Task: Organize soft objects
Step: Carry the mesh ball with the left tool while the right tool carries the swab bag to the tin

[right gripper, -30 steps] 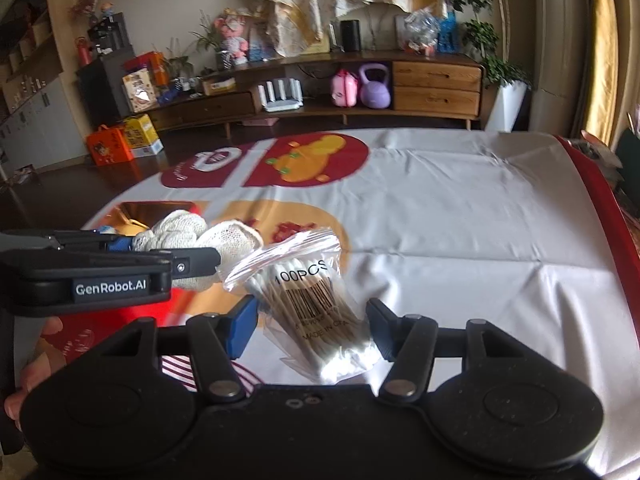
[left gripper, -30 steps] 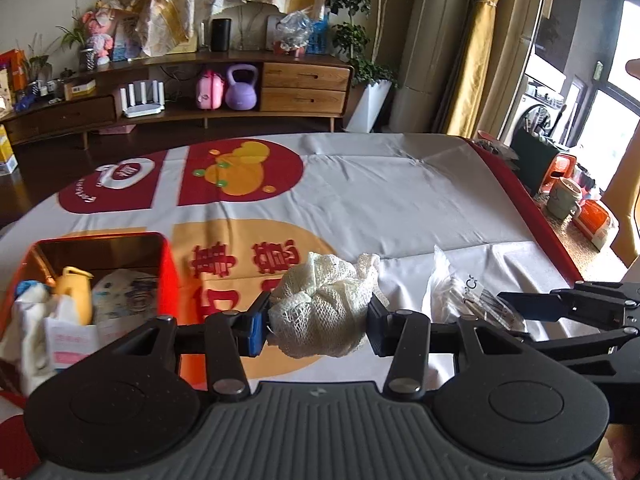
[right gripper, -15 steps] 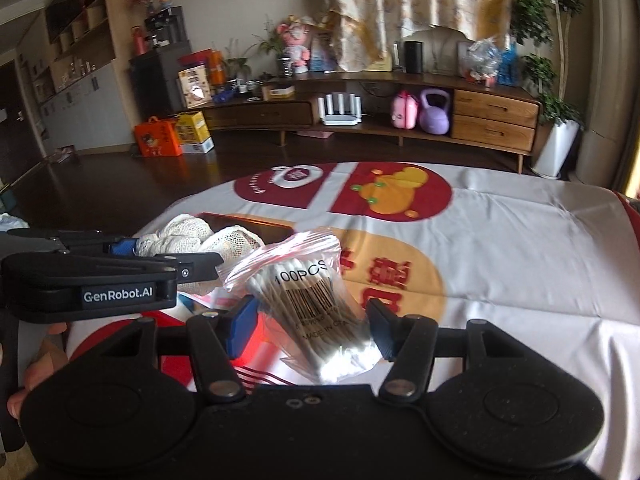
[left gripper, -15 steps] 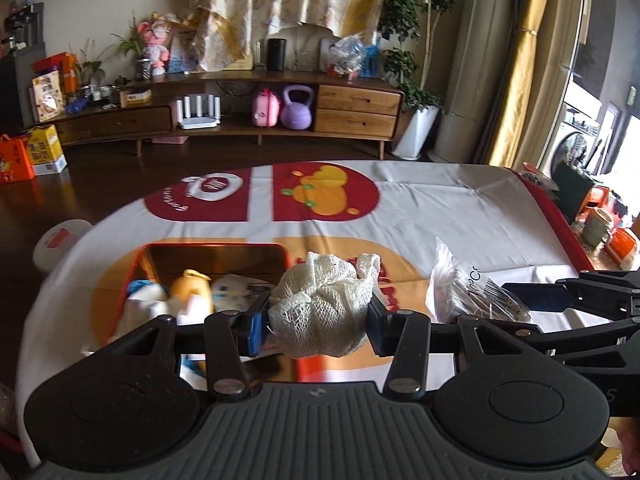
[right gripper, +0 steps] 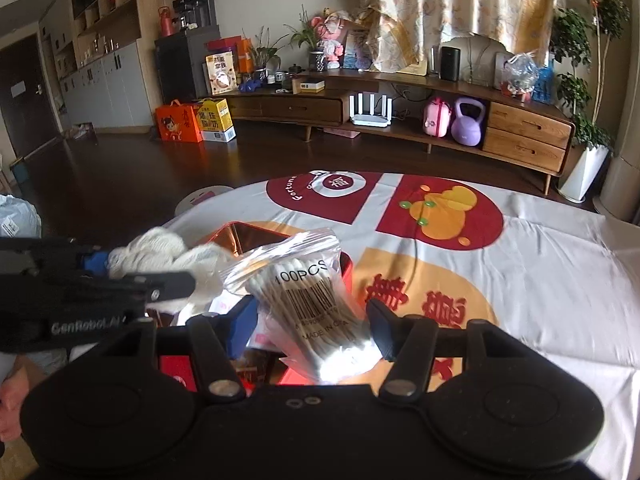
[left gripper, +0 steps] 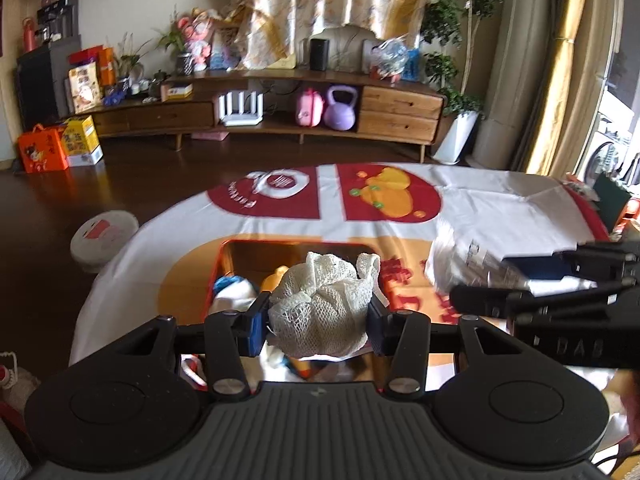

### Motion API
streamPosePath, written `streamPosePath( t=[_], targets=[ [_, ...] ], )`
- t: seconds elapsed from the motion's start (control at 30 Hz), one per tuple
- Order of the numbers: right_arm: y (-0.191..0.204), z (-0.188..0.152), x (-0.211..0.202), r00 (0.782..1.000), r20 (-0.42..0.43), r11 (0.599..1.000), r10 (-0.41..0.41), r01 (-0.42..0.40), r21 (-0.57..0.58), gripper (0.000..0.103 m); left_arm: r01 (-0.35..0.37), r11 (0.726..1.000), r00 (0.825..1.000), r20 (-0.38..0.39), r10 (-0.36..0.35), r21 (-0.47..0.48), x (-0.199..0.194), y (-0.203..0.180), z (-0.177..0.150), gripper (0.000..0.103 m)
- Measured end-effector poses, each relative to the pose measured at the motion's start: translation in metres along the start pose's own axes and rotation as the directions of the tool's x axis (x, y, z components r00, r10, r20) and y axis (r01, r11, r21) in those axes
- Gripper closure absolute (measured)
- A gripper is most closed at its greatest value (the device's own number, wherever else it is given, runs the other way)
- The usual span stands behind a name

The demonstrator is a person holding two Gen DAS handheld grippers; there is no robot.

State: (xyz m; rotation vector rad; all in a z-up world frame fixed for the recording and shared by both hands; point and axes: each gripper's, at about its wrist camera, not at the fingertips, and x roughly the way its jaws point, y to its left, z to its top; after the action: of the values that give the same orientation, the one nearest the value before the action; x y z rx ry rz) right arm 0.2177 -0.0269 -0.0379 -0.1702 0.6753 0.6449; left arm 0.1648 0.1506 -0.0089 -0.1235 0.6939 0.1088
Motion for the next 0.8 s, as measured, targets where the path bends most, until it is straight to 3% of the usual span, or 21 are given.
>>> streamPosePath(
  t=[0.3, 0.8],
  targets=[
    [0.010, 0.016, 0.052, 0.998, -0.062, 1.000, 0.026, -0.027, -0.008, 0.044, -0.018, 1.000, 0.998, -0.067, 0.016, -0.026, 0.034, 0.023, -0.016, 0.056],
    [0.023, 0.012, 0.120, 0.989, -0.146, 0.999, 0.027, -0.033, -0.036, 0.043, -0.007, 0.999, 0.991, -0.133, 0.002, -0.036, 0.079, 0.032, -0.033, 0.056]
  ],
)
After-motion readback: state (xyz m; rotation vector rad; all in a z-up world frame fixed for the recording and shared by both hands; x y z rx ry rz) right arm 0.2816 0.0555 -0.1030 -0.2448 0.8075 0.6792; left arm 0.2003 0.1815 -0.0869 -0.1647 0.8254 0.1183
